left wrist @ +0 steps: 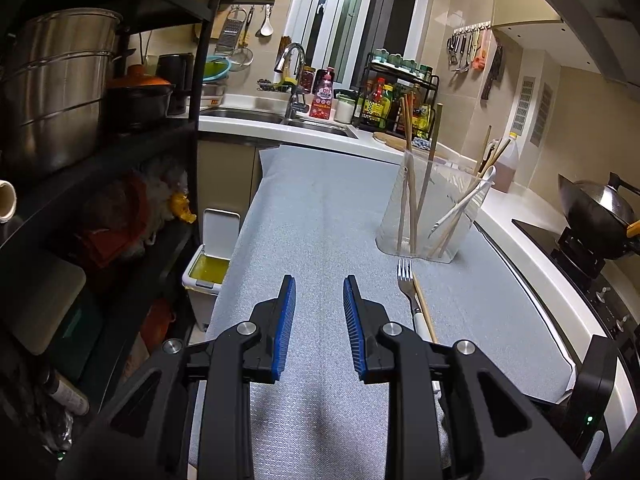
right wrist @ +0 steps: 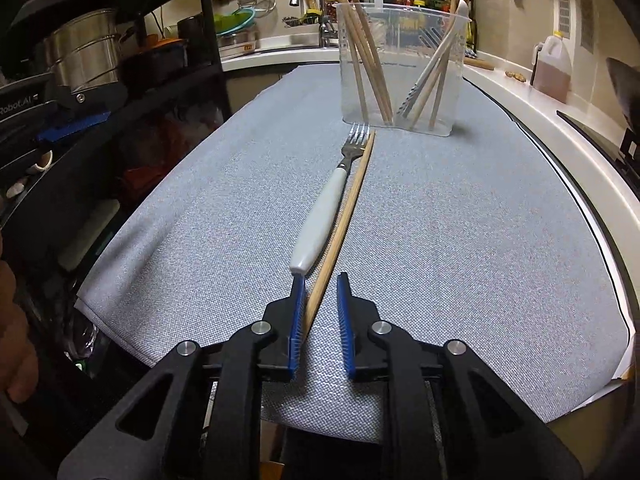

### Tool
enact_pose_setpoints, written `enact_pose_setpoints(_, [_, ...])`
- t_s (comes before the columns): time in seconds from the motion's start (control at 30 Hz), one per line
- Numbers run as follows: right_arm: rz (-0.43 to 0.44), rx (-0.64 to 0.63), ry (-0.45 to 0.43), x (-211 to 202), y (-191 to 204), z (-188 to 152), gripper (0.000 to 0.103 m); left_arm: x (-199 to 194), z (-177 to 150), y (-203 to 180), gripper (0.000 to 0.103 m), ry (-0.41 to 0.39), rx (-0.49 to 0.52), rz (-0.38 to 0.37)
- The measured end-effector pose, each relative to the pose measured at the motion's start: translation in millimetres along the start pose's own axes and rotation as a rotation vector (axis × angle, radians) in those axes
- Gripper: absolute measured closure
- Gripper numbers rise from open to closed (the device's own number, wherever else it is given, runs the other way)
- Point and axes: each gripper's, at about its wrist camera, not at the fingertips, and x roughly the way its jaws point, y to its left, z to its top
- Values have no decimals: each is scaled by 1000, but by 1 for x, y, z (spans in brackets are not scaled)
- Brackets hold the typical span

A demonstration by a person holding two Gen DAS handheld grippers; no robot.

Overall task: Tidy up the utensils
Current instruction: 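Grasp the last chopstick with the right tool while the left tool approaches the fork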

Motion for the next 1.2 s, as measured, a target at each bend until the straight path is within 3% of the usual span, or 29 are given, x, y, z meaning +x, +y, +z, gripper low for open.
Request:
enact_pose_setpoints(0.43, [-32, 61, 0, -8, -26, -2, 97, 15, -13, -17, 78, 44, 23, -44])
enact_pose_setpoints(0.8, [-112, 112, -37, -15, -70, -8, 97, 50, -42, -80, 77, 140, 96, -161])
enact_pose_setpoints(0.9, [-133, 133, -47, -16, -83, -7, 97, 59, -51, -97, 65, 167, 139, -152])
enact_pose_setpoints(1.2, [-108, 146, -47, -12, -93, -7, 92, 75, -68, -119, 65, 212, 227, -68])
